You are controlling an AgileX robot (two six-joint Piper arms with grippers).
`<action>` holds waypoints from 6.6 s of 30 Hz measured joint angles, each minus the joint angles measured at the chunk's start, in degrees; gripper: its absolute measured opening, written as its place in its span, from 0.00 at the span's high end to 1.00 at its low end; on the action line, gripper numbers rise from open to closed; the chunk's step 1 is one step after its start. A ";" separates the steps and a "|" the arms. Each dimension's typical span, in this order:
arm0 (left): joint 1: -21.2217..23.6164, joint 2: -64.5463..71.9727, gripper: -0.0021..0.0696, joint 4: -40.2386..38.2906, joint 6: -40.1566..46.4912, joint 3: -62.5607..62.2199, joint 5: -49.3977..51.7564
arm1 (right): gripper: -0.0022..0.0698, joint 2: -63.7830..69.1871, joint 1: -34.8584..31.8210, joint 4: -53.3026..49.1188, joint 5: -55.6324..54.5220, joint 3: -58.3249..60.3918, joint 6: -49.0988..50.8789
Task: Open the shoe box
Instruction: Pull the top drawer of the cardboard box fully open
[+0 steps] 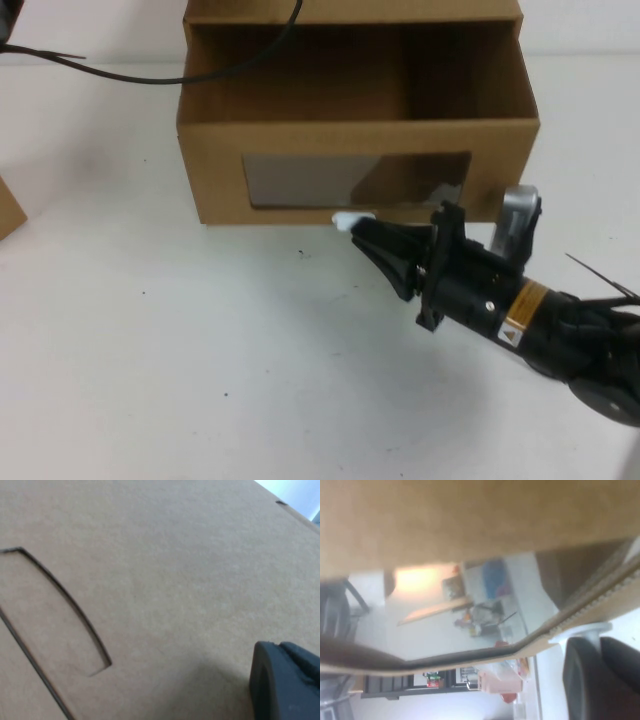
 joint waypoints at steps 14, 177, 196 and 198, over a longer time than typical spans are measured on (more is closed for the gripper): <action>-0.03 0.00 0.98 0.84 -2.52 -0.09 0.23 | 0.97 -6.62 0.00 -2.40 0.75 6.83 -0.53; 15.83 -55.11 0.98 6.65 6.70 46.40 -15.07 | 1.00 -76.48 4.51 -68.44 62.91 5.85 12.70; 15.92 -96.91 0.98 20.14 -1.32 95.59 -24.64 | 1.00 -73.13 4.51 -40.23 93.97 5.85 -27.39; 15.92 -99.09 0.98 20.94 -2.48 98.83 -24.92 | 1.00 -73.13 4.51 -38.20 95.15 5.98 -29.50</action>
